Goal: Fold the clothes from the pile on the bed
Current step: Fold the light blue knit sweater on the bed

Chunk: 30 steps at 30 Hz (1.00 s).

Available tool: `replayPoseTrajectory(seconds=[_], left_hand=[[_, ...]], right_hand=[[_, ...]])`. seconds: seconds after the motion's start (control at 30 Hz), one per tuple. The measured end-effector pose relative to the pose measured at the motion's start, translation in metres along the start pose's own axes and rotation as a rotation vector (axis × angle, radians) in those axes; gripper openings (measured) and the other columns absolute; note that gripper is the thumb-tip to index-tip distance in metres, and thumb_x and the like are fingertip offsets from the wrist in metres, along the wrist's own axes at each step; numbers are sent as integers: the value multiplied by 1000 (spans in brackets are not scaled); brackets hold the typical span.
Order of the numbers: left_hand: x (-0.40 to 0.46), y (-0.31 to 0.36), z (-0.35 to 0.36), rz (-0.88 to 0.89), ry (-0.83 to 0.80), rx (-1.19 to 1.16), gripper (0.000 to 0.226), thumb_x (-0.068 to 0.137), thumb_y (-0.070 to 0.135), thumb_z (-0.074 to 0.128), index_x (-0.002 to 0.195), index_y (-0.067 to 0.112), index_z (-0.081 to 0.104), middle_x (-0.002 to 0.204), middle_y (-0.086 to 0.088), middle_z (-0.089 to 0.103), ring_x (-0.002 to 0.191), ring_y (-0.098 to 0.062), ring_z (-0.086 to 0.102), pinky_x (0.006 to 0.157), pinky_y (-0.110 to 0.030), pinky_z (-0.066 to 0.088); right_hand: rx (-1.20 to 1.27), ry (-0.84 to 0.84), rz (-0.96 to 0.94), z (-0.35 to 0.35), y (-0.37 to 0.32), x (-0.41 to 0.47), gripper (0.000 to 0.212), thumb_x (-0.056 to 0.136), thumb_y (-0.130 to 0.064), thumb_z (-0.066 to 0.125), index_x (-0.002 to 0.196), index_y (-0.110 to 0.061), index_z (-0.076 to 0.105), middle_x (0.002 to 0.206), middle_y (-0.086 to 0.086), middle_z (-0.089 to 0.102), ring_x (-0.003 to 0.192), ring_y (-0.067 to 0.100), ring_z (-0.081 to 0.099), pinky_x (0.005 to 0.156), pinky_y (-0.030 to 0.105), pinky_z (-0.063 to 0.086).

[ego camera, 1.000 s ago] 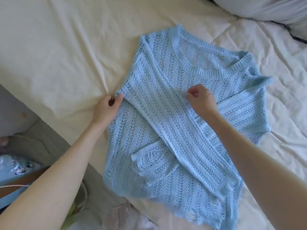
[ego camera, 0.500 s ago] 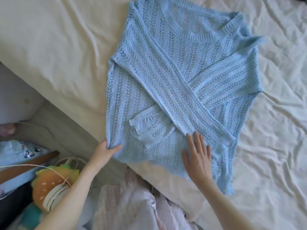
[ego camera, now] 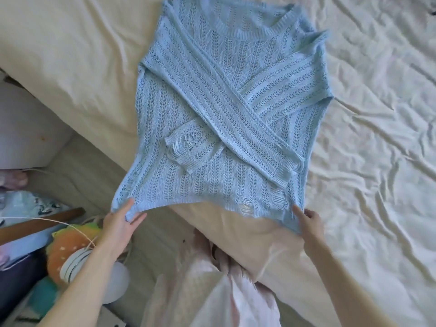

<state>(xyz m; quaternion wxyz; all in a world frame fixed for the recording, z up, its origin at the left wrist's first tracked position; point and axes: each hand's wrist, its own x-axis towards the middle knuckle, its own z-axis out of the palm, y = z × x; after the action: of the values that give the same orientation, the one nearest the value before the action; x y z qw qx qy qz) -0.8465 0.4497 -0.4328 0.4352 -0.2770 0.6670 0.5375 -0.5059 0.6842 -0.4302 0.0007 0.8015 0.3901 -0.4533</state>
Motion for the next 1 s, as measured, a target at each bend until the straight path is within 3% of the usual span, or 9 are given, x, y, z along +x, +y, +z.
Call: replayPoseTrajectory(seconds=[0.1, 0.27, 0.37, 0.53, 0.63, 0.73, 0.87, 0.93, 1.0], left_hand=[[-16, -4, 8, 128, 17, -11, 20, 93, 9, 55, 111, 16, 58, 98, 3, 72, 89, -16, 68, 74, -38, 57], [-46, -9, 15, 204, 173, 17, 23, 93, 5, 55, 115, 12, 53, 94, 1, 65, 79, -15, 65, 53, -25, 57], [-66, -5, 16, 204, 203, -32, 22, 93, 5, 55, 113, 12, 52, 90, 1, 64, 65, -13, 67, 49, -21, 55], [-103, 0, 14, 139, 181, -101, 26, 92, 2, 55, 117, 9, 50, 93, -7, 62, 47, -11, 66, 45, -20, 53], [-127, 0, 8, 62, 193, -106, 26, 92, 1, 56, 117, 5, 50, 97, -14, 61, 44, -16, 65, 42, -21, 53], [-155, -3, -1, -3, 205, -73, 26, 91, 2, 56, 116, 6, 48, 98, -18, 60, 42, -18, 64, 40, -24, 53], [-180, 1, -10, -35, 163, -21, 24, 93, 1, 54, 116, 2, 49, 109, -19, 59, 60, -24, 66, 43, -26, 55], [-185, 10, -6, -41, 128, -29, 5, 93, 0, 52, 99, 0, 51, 120, -21, 56, 85, -28, 63, 60, -27, 58], [-189, 25, 3, -31, 94, -59, 7, 94, 0, 50, 88, 2, 50, 127, -23, 53, 109, -32, 57, 86, -35, 51]], right_hand=[[103, -203, 210, -6, -8, 8, 17, 83, -15, 69, 74, -5, 59, 64, 8, 50, 55, 21, 45, 43, 20, 34], [464, -264, 278, -29, 5, -1, 9, 87, -9, 63, 95, -8, 58, 84, 8, 59, 75, 21, 56, 66, 31, 51], [598, -334, 257, -46, 20, -16, 14, 93, -11, 56, 107, -9, 56, 89, 7, 64, 77, 21, 63, 76, 32, 50], [755, -345, 293, -67, 30, -41, 9, 97, -7, 47, 93, -9, 55, 69, 6, 71, 55, 18, 70, 52, 28, 58], [713, -374, 332, -83, 31, -58, 5, 97, -7, 48, 100, -7, 52, 63, 8, 70, 50, 19, 68, 47, 30, 56], [675, -374, 363, -105, 38, -76, 16, 97, -5, 48, 113, -7, 48, 75, 10, 68, 48, 20, 68, 45, 31, 55], [638, -389, 344, -136, 40, -96, 17, 96, -6, 48, 113, -9, 47, 73, 10, 68, 46, 18, 67, 44, 30, 54], [668, -396, 298, -147, 30, -100, 14, 96, -7, 48, 110, -10, 50, 69, 9, 70, 48, 18, 68, 46, 30, 55], [761, -397, 258, -155, 15, -100, 14, 96, -8, 47, 109, -10, 51, 71, 10, 70, 52, 20, 69, 52, 32, 57]])
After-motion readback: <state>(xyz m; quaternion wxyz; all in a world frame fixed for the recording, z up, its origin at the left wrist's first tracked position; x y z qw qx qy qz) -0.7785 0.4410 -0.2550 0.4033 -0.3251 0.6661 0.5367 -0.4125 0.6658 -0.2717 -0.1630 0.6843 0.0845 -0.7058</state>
